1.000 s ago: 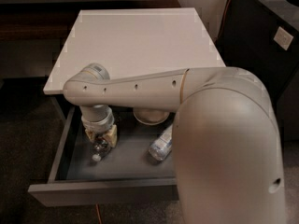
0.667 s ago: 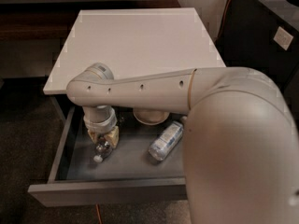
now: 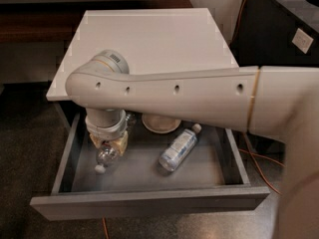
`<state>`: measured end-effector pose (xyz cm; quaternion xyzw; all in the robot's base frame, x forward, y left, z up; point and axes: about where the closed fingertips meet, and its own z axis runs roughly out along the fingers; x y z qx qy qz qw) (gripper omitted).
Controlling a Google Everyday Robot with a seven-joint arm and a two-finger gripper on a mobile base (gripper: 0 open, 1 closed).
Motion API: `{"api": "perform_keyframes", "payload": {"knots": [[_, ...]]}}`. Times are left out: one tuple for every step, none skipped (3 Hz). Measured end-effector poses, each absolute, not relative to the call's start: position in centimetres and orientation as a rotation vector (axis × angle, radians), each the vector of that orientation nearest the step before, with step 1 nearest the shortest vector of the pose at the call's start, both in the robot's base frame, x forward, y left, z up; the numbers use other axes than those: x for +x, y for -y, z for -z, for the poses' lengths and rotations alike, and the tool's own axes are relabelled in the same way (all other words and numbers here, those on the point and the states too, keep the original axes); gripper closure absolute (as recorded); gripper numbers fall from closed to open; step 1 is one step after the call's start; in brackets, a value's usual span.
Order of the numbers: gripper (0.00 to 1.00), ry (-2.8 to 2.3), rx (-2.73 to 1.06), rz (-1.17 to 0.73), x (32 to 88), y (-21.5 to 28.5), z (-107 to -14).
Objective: Pick water bottle from top drawer and place on counter
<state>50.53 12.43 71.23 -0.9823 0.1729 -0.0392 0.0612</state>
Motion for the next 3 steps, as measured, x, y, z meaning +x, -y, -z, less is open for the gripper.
{"api": "perform_keyframes", "payload": {"knots": [[1.0, -0.511, -2.914, 0.106, 47.6, -12.0, -75.6], [1.0, -0.493, -2.881, 0.047, 45.7, -12.2, -77.3], [1.0, -0.468, -2.865, 0.038, 44.3, -12.1, -79.9]]}}
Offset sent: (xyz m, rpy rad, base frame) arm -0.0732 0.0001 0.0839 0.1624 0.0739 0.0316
